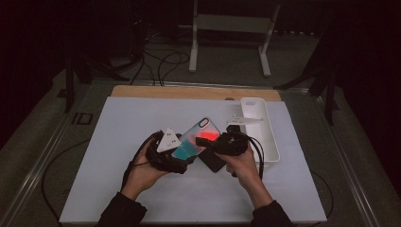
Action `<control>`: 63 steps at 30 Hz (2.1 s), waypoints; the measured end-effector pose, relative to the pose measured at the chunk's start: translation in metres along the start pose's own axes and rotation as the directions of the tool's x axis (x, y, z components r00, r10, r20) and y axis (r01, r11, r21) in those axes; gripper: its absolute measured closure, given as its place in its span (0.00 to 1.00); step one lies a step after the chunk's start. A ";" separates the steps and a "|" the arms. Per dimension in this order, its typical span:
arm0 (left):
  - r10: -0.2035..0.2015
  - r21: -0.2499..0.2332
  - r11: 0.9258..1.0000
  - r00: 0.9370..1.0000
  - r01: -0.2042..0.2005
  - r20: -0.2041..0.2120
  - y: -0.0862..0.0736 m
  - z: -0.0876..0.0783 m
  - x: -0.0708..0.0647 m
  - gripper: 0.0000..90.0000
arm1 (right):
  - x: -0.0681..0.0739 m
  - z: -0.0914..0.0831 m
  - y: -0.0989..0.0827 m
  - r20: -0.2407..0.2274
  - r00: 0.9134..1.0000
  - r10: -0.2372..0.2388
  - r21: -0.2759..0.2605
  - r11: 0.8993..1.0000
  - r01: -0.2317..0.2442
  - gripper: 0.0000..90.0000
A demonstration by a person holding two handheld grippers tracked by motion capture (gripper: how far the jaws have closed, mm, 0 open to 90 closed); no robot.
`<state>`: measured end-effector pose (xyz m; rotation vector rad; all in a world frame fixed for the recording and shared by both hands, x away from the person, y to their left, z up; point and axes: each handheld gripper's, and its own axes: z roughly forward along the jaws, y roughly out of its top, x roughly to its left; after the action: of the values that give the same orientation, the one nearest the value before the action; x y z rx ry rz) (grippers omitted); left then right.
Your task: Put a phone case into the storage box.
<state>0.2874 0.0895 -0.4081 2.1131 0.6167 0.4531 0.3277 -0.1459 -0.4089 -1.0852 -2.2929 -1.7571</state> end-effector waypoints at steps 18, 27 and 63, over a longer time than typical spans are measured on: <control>-0.065 0.003 0.998 0.997 0.065 0.028 -0.009 0.000 0.008 0.16 | 0.012 0.001 0.006 0.033 0.998 -0.045 0.030 0.999 0.044 0.96; -0.094 0.000 0.996 0.993 0.094 0.073 -0.014 -0.004 0.013 0.13 | 0.013 -0.005 0.010 0.047 0.996 -0.076 0.023 0.997 0.075 0.96; -0.107 -0.040 0.992 0.970 0.119 0.219 -0.021 -0.007 0.011 0.15 | 0.031 -0.008 0.017 -0.098 0.968 -0.232 -0.005 0.973 0.233 0.96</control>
<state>0.2867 0.1112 -0.4206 2.0303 0.5874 0.1700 0.3103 -0.1359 -0.3784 -0.7349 -2.4480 -1.8320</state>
